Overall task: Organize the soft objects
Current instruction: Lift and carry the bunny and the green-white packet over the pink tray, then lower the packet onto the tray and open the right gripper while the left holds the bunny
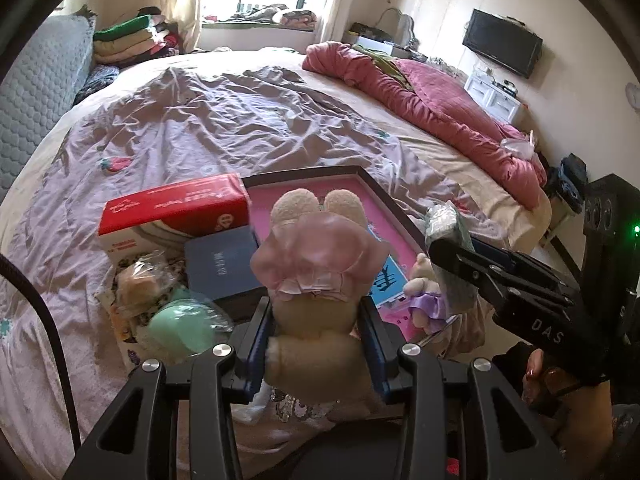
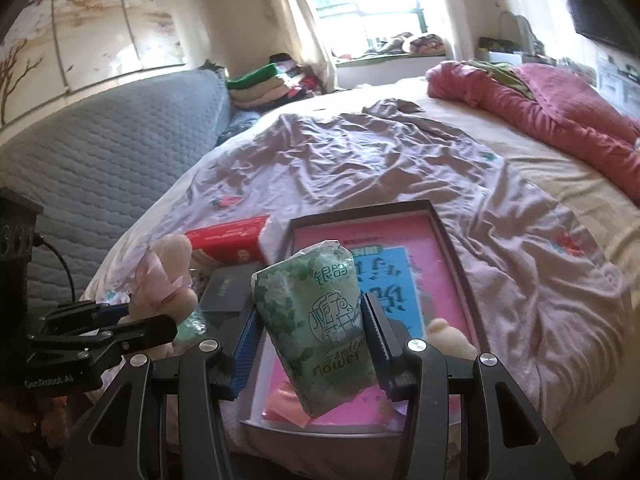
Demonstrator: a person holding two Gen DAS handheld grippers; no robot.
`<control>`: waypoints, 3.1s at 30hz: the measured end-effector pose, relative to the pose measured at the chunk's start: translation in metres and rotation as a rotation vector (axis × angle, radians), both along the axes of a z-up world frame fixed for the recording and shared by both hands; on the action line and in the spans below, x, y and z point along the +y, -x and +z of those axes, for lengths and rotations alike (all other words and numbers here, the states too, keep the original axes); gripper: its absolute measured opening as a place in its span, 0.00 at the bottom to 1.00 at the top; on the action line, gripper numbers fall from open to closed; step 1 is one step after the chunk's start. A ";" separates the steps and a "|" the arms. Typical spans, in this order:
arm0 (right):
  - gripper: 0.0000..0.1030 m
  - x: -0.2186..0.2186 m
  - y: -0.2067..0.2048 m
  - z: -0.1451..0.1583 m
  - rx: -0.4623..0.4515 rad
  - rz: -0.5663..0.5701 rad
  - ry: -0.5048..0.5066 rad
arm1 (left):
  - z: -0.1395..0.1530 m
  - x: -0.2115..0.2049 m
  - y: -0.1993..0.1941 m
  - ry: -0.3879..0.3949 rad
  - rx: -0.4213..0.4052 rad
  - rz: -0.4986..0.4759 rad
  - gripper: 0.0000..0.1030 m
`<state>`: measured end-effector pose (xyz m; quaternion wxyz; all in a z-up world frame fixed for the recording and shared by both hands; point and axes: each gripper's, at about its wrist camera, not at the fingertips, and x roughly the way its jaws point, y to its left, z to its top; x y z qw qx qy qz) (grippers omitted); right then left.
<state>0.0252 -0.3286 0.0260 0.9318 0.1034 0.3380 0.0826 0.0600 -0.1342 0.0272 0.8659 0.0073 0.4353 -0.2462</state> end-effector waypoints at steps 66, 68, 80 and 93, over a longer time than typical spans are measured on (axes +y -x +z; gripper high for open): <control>0.51 -0.019 -0.045 -0.088 0.160 -0.042 -0.058 | -0.093 -0.070 -0.034 -0.166 0.154 -0.065 0.42; 0.51 -0.020 -0.047 -0.091 0.166 -0.057 -0.045 | -0.094 -0.070 -0.034 -0.165 0.157 -0.063 0.42; 0.51 -0.033 -0.044 -0.097 0.173 -0.105 -0.045 | -0.097 -0.069 -0.036 -0.158 0.168 -0.055 0.43; 0.57 -0.035 -0.035 -0.082 0.142 -0.116 -0.048 | -0.098 -0.074 -0.035 -0.181 0.166 -0.059 0.46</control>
